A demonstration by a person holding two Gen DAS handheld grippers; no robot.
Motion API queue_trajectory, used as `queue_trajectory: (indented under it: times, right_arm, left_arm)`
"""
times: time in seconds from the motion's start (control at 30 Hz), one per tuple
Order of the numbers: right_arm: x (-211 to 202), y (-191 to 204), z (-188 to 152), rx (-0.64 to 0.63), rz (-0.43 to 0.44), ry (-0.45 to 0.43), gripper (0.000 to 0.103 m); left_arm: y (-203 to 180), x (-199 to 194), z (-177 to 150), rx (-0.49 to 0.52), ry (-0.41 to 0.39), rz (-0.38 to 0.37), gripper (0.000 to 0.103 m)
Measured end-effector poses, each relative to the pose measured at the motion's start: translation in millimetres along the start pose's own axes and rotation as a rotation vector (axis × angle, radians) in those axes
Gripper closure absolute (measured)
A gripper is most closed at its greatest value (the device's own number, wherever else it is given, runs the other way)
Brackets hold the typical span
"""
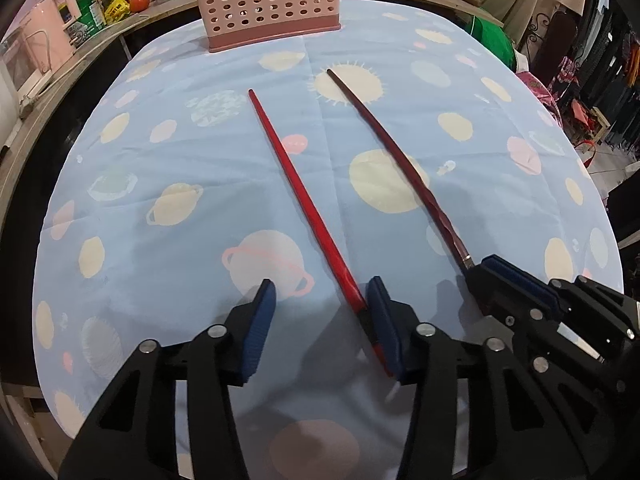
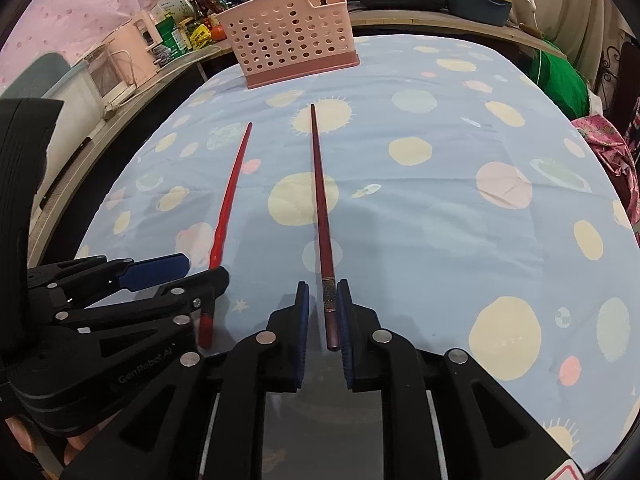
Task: Organize utensils
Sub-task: 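Grasp the dark-red chopstick with the right tool while the left tool grasps the red chopstick, then carry the red chopstick with the left tool while the right tool carries the dark-red one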
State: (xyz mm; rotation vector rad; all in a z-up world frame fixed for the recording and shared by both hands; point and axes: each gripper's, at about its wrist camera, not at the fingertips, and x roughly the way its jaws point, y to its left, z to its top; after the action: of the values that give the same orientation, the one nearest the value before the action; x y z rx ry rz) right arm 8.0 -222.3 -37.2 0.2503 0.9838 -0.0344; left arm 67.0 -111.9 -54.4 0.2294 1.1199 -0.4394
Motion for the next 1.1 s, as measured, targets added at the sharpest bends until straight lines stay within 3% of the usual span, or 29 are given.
queue_trajectory:
  times: [0.07,0.27,0.4,0.5,0.6,0.63,0.67,0.73,0.9,1.1]
  right_arm:
    - [3,0,-1,0.0,-0.002,0.012,0.087]
    - [3,4,-4,-0.039,-0.047,0.002,0.095]
    - [1,3,-4,-0.032,-0.043,0.002,0.095]
    - [1,4,-4,-0.029,-0.038,0.003,0.095]
    - [-1,4,-4,-0.022,-0.026,0.002,0.095]
    - [-3,5,-4,-0.022,-0.024,-0.001,0.095]
    - [-4,5,-3,-0.022,-0.022,-0.003,0.095]
    - [-7,6,-2,-0.024,-0.019,-0.009,0.095]
    - [-21,9,4,-0.017,-0.004,-0.033,0.095]
    - [-50,12,23,-0.011,0.012,-0.1,0.095]
  left_arm:
    - [4,-3,-3,-0.007,0.0,-0.01,0.071]
    - [12,-7,-11,-0.039,0.004,-0.04,0.076]
    - [14,-9,-12,-0.054,0.006,-0.074,0.076]
    - [15,-10,-15,-0.083,0.004,-0.096,0.064]
    - [14,-10,-16,-0.081,0.001,-0.096,0.066]
    - [15,-10,-17,-0.081,-0.001,-0.099,0.071]
    - [16,-11,-18,-0.083,-0.001,-0.101,0.085]
    - [20,-10,-18,-0.096,0.01,-0.122,0.094]
    - [33,-22,-21,-0.133,0.004,-0.146,0.096]
    - [46,-55,-14,-0.16,-0.058,-0.143,0.096]
